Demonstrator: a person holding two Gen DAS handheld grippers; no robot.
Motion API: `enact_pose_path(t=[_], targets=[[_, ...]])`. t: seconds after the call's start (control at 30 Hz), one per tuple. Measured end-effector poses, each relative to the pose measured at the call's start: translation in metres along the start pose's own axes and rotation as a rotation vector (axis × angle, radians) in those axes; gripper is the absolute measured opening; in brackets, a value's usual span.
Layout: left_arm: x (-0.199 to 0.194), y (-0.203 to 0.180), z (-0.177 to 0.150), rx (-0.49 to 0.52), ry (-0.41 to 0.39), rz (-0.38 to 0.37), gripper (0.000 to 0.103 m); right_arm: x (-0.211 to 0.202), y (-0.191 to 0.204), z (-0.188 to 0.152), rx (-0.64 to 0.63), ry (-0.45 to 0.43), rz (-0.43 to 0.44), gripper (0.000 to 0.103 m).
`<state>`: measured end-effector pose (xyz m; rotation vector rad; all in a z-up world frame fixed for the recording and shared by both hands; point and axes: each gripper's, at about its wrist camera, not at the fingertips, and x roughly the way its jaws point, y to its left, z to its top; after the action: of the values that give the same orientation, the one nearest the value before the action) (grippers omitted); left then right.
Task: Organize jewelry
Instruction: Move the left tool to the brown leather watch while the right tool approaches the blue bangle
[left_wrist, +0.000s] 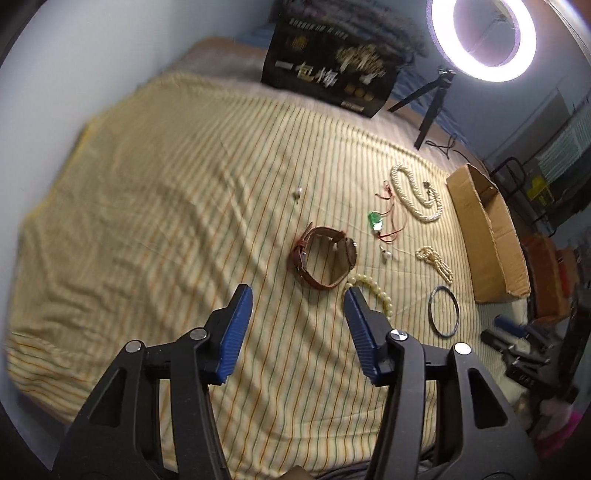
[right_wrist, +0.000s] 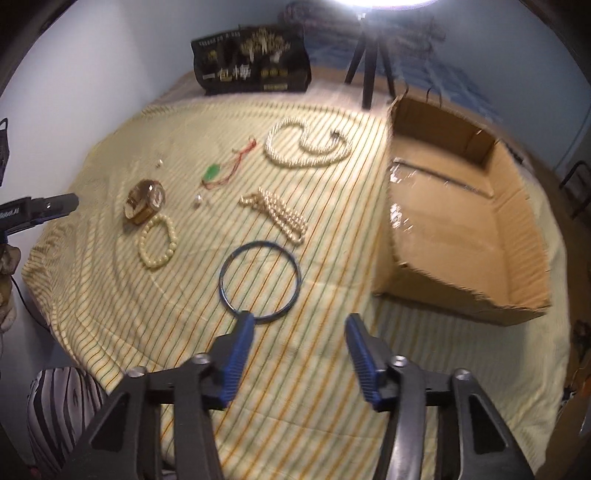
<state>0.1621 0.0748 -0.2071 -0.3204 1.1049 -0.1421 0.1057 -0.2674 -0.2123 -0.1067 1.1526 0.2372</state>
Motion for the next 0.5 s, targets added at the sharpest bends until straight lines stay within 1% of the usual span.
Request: enact_pose_path(t=[0.07,0.13,0.17,0.23,0.27,0.33,0.4,0.5], targets=[[0.012,0.005,0.006,-0.024,0.022,-0.009,0.045,0.011,0.001,0.000,0.013,0.024,0.020,0.042],[0.023,0.008,0.011,-0.036,0.038,-0.016,0.042,0.019,-0.002,0.001,0.044,0.043,0.036,0.037],[0.027,0.010,0.014,-0.039,0.043,-0.015,0.040,0.023,-0.004,0.002,0.065,0.051,0.043,0.036],[0.034,0.010,0.018,-0.042,0.050,-0.015,0.040,0.029,-0.008,0.003,0.101,0.060,0.055,0.035],[0.038,0.010,0.020,-0.042,0.053,-0.016,0.040,0.031,-0.010,0.004,0.116,0.062,0.060,0.033],[0.045,0.011,0.023,-0.047,0.063,-0.027,0.039,0.034,-0.011,0.004,0.133,0.066,0.069,0.031],[0.051,0.012,0.023,-0.049,0.075,-0.033,0.036,0.037,-0.012,0.005,0.148,0.071,0.079,0.031],[0.060,0.013,0.024,-0.060,0.092,-0.038,0.036,0.044,-0.014,0.008,0.171,0.077,0.083,0.029]])
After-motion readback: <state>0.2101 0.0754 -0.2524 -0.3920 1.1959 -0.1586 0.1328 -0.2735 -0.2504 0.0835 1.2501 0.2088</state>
